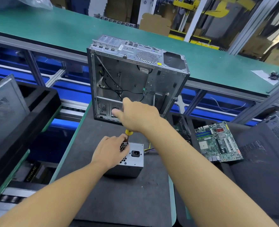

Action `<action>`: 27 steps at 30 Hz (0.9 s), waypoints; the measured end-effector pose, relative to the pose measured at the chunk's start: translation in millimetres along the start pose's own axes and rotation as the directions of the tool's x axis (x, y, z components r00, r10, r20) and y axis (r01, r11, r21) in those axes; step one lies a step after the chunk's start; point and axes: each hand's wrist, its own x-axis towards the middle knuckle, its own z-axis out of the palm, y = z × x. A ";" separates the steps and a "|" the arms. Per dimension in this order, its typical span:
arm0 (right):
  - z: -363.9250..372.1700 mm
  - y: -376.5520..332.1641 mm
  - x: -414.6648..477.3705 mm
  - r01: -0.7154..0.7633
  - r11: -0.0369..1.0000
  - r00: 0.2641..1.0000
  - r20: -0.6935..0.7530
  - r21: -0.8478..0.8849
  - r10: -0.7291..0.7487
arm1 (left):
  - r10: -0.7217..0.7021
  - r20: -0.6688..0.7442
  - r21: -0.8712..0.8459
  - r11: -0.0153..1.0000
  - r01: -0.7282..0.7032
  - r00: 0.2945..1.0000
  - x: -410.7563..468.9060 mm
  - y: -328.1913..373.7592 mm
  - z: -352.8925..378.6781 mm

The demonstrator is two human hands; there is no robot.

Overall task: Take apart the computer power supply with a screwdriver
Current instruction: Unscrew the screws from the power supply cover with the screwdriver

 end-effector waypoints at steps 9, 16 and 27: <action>-3.4 0.5 0.1 0.038 0.999 0.996 0.084 0.023 -0.040 | -0.044 -0.031 -0.019 0.999 0.044 0.999 -1.9 2.2 2.1; 1.7 3.1 1.0 0.056 0.998 0.998 -0.021 -0.022 -0.056 | -0.067 0.018 -0.045 0.997 0.068 0.998 -1.8 0.5 2.2; 4.1 8.5 -4.4 0.053 0.998 0.996 -0.074 -0.018 -0.054 | -0.095 0.039 -0.195 0.976 0.101 0.995 -5.0 1.4 -2.2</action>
